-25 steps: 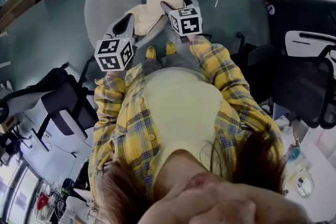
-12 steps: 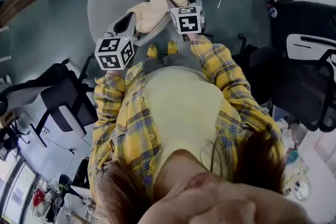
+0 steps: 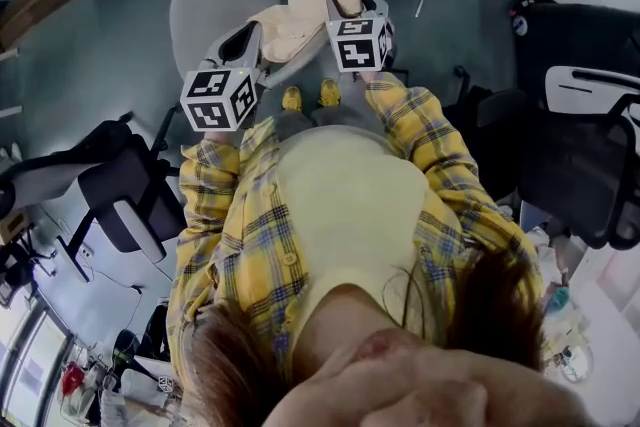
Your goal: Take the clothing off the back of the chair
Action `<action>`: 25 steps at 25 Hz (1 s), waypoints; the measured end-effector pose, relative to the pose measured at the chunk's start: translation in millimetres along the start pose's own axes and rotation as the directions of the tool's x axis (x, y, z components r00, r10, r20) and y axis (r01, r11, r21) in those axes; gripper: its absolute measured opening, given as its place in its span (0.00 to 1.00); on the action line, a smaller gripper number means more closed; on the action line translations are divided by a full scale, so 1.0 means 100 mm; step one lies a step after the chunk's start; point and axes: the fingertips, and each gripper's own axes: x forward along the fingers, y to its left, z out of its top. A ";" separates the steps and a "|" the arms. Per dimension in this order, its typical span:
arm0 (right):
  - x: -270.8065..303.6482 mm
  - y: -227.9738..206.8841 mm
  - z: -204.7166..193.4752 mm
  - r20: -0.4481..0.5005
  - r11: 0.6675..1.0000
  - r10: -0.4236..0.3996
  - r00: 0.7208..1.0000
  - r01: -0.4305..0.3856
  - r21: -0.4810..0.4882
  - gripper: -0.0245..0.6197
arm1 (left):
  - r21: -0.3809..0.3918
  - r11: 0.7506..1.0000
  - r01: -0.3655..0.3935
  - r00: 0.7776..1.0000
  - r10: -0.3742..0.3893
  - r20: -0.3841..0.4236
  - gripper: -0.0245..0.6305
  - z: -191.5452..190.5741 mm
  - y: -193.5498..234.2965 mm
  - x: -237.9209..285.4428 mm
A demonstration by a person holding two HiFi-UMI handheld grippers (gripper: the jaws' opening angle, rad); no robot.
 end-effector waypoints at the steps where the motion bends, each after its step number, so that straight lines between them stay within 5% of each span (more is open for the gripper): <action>1: -0.01 0.00 0.00 0.003 1.000 -0.003 1.000 0.003 -0.008 0.40 | -0.002 1.000 0.002 1.000 -0.002 0.002 0.04 0.00 0.00 0.00; 15: -0.23 0.14 0.11 0.052 0.993 0.005 0.999 0.001 -0.122 0.29 | -0.014 1.000 0.020 0.999 -0.020 0.043 0.04 0.13 -0.08 -0.03; 25: -0.33 0.09 0.16 0.072 0.993 0.015 0.997 -0.006 -0.118 0.22 | -0.023 1.000 0.018 0.997 -0.016 0.070 0.04 0.18 -0.11 -0.08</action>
